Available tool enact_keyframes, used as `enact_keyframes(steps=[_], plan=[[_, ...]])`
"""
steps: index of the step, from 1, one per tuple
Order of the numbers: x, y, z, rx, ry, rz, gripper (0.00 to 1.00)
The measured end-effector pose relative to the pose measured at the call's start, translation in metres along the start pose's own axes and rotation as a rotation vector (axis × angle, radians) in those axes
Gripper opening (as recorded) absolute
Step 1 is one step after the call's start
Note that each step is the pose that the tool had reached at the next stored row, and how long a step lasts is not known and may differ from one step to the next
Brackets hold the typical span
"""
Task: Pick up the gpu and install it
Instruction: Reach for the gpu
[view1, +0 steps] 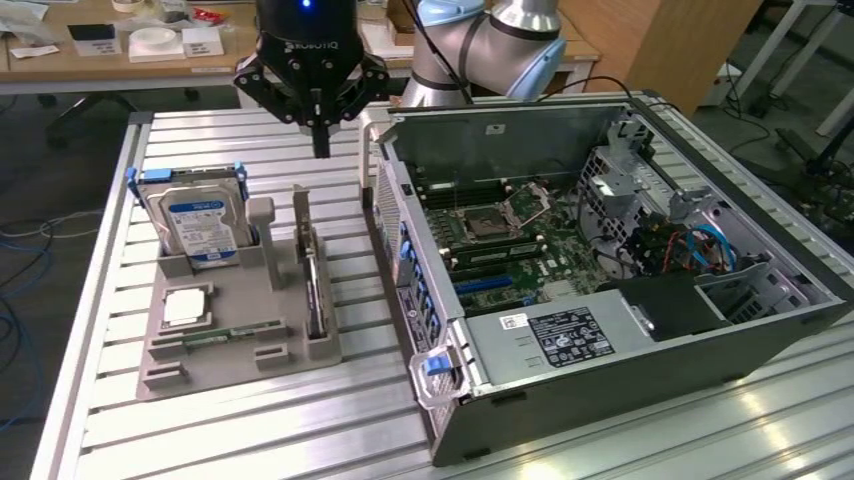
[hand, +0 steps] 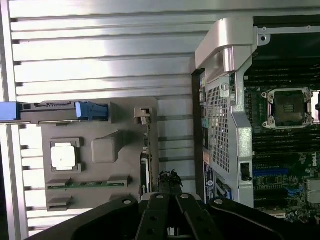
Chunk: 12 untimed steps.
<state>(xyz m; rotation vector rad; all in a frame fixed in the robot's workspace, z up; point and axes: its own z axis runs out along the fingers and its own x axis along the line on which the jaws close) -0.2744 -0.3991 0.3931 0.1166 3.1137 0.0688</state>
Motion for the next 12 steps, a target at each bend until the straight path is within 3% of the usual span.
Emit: enact_keyframes(steps=[12], plan=[[0.014, -0.0011, -0.0003, 0.0000, 0.0000, 0.000, 0.11]])
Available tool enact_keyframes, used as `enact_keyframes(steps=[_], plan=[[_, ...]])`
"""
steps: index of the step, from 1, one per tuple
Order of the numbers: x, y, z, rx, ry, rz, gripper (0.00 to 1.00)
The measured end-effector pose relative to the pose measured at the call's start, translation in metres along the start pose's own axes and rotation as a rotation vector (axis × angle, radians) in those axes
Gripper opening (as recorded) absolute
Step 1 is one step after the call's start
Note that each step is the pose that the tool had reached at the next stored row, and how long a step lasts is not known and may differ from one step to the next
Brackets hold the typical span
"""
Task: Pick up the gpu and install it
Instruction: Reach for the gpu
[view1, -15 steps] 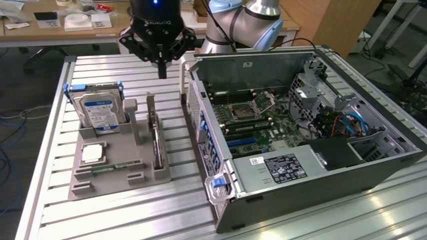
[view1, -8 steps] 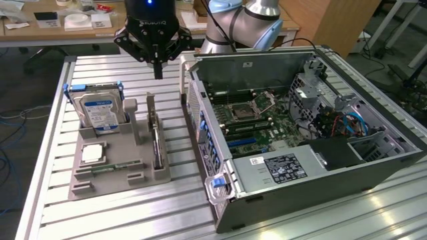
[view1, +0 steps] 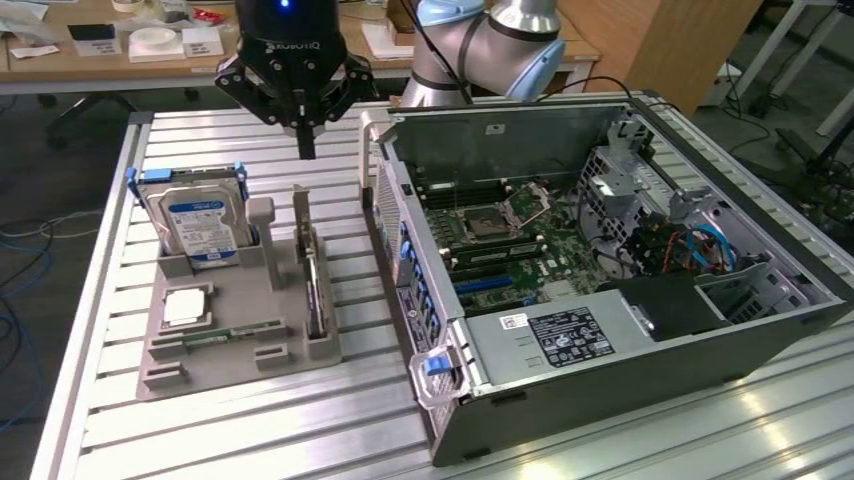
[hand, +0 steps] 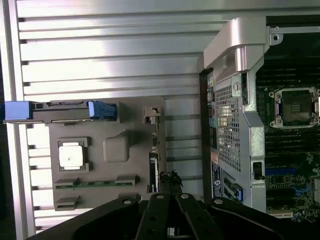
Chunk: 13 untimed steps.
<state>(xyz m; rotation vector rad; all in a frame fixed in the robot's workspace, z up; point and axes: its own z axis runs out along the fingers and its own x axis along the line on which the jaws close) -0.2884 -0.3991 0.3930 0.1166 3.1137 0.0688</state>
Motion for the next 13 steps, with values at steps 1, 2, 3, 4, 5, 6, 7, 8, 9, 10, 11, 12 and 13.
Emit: enact_keyframes(steps=[1, 2, 3, 4, 5, 6, 7, 8, 9, 10, 11, 12, 13], plan=[[0.001, -0.0001, 0.0000, 0.0000, 0.0000, 0.000, 0.11], [0.002, -0.0002, 0.0000, 0.0000, -0.0001, 0.000, 0.11], [0.004, -0.0003, -0.0001, 0.0000, 0.0000, 0.000, 0.11], [0.005, -0.0004, -0.0001, 0.0000, 0.0000, 0.000, 0.11], [0.006, -0.0005, -0.0002, 0.0000, 0.0000, 0.000, 0.11], [0.007, -0.0006, -0.0002, 0.0000, 0.0000, 0.000, 0.11], [0.009, -0.0007, -0.0002, 0.0000, 0.0000, 0.000, 0.11], [0.010, -0.0008, -0.0002, 0.0000, 0.0000, 0.000, 0.11], [0.011, -0.0009, -0.0002, -0.0001, -0.0001, 0.000, 0.11], [0.012, -0.0009, -0.0003, 0.0000, 0.0000, 0.000, 0.11], [0.013, -0.0010, -0.0003, 0.0000, -0.0001, 0.000, 0.11], [0.014, -0.0011, -0.0003, 0.0000, 0.0000, 0.000, 0.11], [0.015, -0.0012, -0.0004, 0.0000, 0.0000, 0.000, 0.11]])
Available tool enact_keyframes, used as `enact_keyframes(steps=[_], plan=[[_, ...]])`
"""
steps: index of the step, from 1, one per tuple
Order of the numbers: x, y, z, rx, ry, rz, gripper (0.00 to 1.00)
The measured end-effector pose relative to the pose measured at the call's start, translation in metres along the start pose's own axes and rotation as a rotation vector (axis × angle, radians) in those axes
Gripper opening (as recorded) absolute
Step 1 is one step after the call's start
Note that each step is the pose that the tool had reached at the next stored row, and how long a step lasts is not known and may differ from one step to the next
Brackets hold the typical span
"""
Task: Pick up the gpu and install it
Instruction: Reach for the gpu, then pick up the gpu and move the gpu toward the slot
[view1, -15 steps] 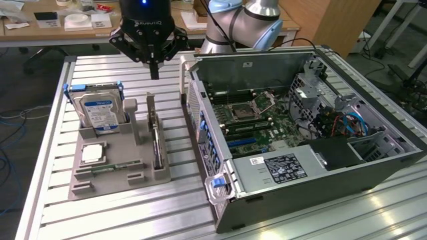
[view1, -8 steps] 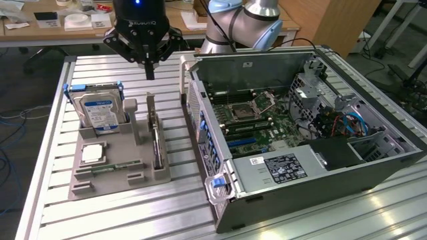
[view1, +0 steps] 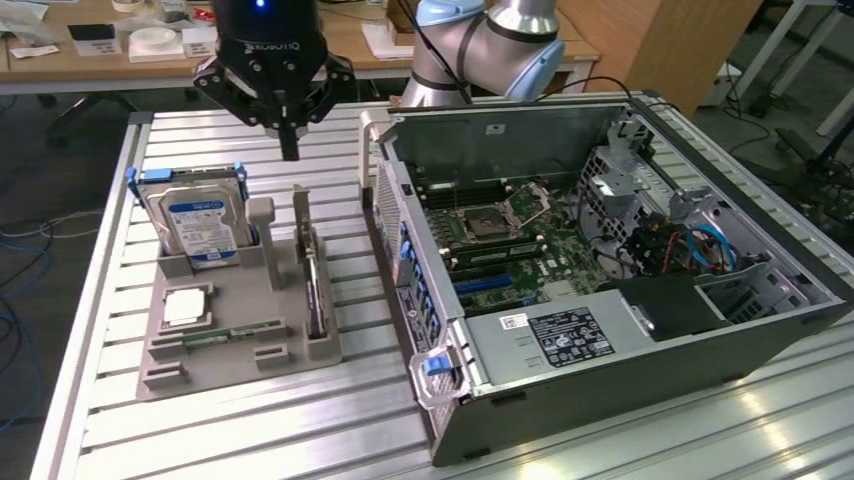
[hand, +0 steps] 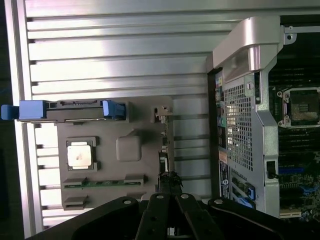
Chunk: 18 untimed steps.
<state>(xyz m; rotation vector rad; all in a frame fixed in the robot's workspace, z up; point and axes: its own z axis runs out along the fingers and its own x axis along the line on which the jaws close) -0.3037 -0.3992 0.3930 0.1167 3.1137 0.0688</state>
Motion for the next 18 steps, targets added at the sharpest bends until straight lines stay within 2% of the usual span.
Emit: enact_keyframes(steps=[4, 18], plan=[[0.0046, -0.0004, -0.0001, 0.0000, 0.0000, 0.000, 0.11], [0.0047, -0.0004, -0.0001, 0.0000, 0.0000, 0.000, 0.11]])
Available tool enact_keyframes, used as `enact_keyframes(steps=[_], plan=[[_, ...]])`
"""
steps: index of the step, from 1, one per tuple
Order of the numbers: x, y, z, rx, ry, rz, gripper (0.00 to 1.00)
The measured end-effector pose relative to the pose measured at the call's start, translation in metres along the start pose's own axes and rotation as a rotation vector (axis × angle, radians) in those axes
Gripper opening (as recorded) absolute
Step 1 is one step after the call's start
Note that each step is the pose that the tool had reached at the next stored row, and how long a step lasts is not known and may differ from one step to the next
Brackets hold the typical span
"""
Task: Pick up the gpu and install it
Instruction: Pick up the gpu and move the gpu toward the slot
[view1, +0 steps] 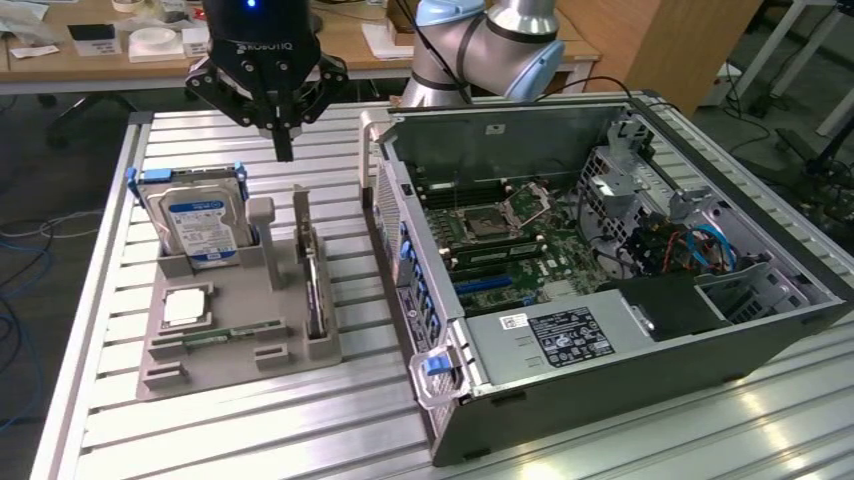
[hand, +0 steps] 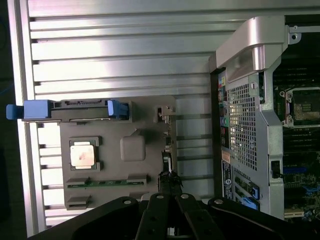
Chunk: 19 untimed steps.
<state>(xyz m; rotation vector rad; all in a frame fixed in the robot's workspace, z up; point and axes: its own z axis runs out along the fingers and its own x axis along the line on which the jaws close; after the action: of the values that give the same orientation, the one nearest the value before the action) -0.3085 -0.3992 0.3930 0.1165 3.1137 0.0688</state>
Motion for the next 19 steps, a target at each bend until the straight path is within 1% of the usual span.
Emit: enact_keyframes(steps=[6, 7, 8, 9, 10, 13, 14, 16, 17, 18, 19], plan=[[0.0000, 0.0000, 0.0000, -0.0001, 0.0000, 0.000, 0.11], [0.0000, 0.0000, 0.0000, -0.0001, 0.0000, 0.000, 0.17], [0.0000, 0.0000, 0.0000, 0.0000, 0.0000, 0.000, 0.17], [0.0000, 0.0000, 0.0000, -0.0001, 0.0000, 0.000, 0.24], [0.0000, 0.0000, 0.0000, 0.0000, 0.0000, 0.000, 0.24], [0.0000, 0.0000, 0.0000, 0.0000, 0.0000, 0.000, 0.41], [0.0000, 0.0000, 0.0000, 0.0000, 0.0000, 0.000, 0.41], [0.0000, 0.0000, 0.0000, 0.0000, 0.0000, 0.000, 0.53], [0.0000, 0.0000, 0.0000, 0.0000, 0.0000, 0.000, 0.53], [0.0000, 0.0000, 0.0000, 0.0000, 0.0000, 0.000, 0.58], [0.0000, 0.0000, 0.0001, -0.0001, -0.0001, 0.000, 0.58]])
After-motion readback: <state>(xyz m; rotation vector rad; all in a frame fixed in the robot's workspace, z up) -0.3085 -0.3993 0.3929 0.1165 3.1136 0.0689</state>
